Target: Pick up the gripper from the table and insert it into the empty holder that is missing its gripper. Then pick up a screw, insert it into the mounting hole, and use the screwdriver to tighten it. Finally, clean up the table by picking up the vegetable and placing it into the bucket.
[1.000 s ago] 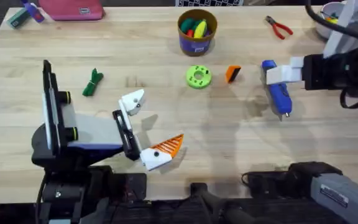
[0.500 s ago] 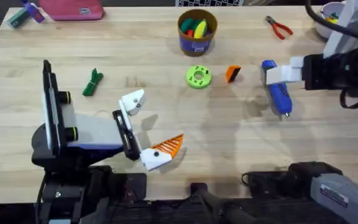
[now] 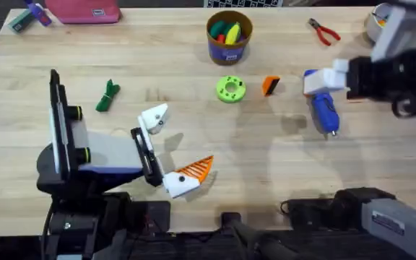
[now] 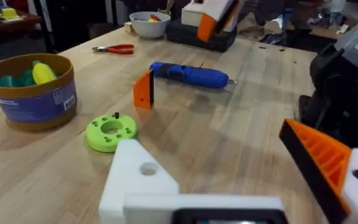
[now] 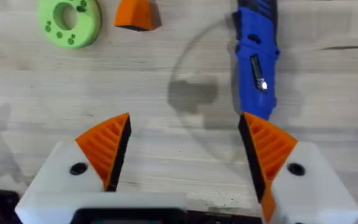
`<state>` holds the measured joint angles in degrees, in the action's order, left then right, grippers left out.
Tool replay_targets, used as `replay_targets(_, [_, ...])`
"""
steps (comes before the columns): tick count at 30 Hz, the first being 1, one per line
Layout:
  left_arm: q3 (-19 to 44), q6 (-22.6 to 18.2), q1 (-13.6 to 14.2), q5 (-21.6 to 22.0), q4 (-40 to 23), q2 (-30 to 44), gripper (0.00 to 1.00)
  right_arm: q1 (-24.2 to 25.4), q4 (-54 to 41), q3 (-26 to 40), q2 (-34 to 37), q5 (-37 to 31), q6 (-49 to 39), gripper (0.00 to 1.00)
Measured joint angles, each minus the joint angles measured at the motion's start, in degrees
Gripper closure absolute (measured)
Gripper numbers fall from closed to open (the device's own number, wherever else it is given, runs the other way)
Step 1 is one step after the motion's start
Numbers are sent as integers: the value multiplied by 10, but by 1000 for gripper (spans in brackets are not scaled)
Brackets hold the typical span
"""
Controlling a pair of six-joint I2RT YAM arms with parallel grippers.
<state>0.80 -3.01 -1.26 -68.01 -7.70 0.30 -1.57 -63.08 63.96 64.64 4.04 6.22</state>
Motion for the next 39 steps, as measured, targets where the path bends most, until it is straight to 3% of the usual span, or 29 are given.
replay_targets(12, [0, 0, 0, -2, 0, 0, 13, -118, -12, 168, 228, -15, 8, 7])
replay_targets(19, [0, 0, 0, -2, 0, 0, 15, -142, 22, 189, 340, -68, 33, 14])
replay_targets(27, [0, 0, 0, -2, 0, 0, 13, -153, 72, 189, 401, -90, 46, 106])
replay_targets(35, [0, 0, 0, -2, 0, 0, 14, -153, 72, 189, 417, -92, 55, 356])
replay_targets(39, [0, 0, 0, -2, 0, 0, 16, -153, 72, 189, 417, -92, 56, 531])
